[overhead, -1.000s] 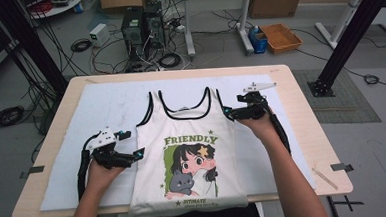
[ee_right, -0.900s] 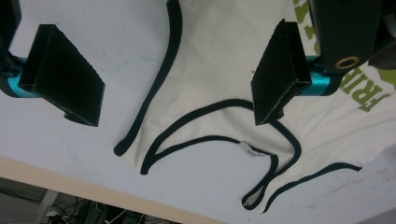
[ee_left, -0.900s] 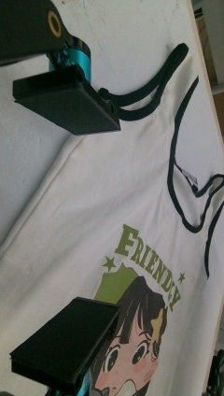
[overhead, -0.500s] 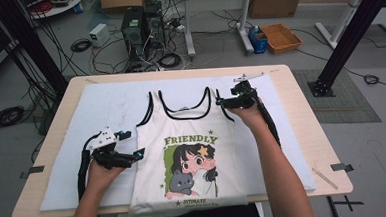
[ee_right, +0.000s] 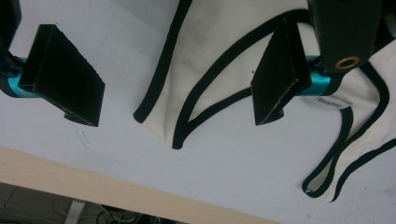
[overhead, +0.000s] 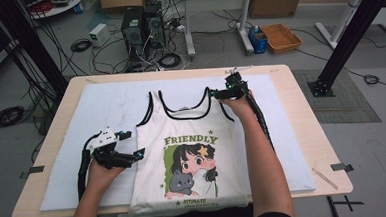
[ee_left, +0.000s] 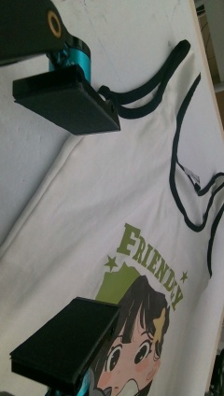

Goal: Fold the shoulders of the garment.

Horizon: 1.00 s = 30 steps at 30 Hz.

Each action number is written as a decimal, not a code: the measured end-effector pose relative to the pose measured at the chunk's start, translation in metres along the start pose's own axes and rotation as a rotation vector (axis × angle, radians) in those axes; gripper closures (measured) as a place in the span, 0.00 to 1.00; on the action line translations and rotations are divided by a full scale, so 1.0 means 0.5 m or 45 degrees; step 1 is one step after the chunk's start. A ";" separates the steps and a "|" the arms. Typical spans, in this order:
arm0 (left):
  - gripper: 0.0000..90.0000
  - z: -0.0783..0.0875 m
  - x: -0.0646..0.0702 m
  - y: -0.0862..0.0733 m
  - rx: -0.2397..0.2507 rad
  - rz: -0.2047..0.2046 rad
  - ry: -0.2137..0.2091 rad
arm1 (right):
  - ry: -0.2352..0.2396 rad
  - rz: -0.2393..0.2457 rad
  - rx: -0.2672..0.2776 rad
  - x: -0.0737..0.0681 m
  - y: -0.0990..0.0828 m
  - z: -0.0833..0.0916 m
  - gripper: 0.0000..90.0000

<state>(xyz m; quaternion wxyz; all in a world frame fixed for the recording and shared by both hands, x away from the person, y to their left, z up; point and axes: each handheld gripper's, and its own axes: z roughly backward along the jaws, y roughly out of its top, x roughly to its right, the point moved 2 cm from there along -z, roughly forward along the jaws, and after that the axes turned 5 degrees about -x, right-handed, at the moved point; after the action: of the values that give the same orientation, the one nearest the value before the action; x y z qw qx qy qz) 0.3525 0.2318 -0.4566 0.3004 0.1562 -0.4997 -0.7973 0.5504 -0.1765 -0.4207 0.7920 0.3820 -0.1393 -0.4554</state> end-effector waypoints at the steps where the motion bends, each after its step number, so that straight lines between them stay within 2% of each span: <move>1: 0.13 0.000 0.000 0.000 0.000 0.000 0.000 | 0.001 -0.012 -0.012 0.003 0.000 -0.006 0.20; 4: 0.13 0.000 0.000 0.000 -0.002 -0.003 0.000 | -0.001 -0.032 -0.046 0.006 0.003 -0.020 0.20; 10: 0.13 -0.001 0.000 0.000 -0.004 0.002 -0.005 | -0.003 -0.028 -0.072 0.002 0.008 -0.061 0.20; 13: 0.13 -0.001 0.000 0.000 -0.003 0.008 -0.005 | 0.006 -0.054 -0.096 0.005 0.009 -0.080 0.20; 16: 0.13 -0.001 -0.001 0.000 -0.003 0.005 -0.008 | -0.013 -0.021 -0.135 -0.002 0.013 -0.096 0.20; 19: 0.13 0.000 -0.001 0.000 -0.003 0.006 -0.009 | -0.016 0.011 -0.143 -0.011 0.016 -0.107 0.23; 24: 0.13 -0.001 0.001 0.000 -0.010 -0.007 -0.005 | -0.056 0.034 -0.162 -0.011 0.008 -0.123 0.43; 27: 0.13 -0.001 0.001 0.000 -0.009 -0.008 -0.005 | -0.054 0.026 -0.159 -0.011 0.007 -0.122 0.67; 29: 0.13 0.000 0.000 0.000 -0.005 -0.004 -0.006 | -0.099 0.045 -0.159 -0.014 0.005 -0.122 0.81; 30: 0.13 0.000 0.000 0.000 -0.003 -0.003 -0.007 | -0.103 0.047 -0.160 -0.015 0.005 -0.122 0.87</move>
<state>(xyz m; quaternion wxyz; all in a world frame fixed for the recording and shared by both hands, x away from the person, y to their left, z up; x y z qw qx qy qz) 0.3524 0.2315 -0.4567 0.2982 0.1544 -0.4994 -0.7987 0.5823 -0.1403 -0.4588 0.8165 0.3102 -0.1491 -0.4636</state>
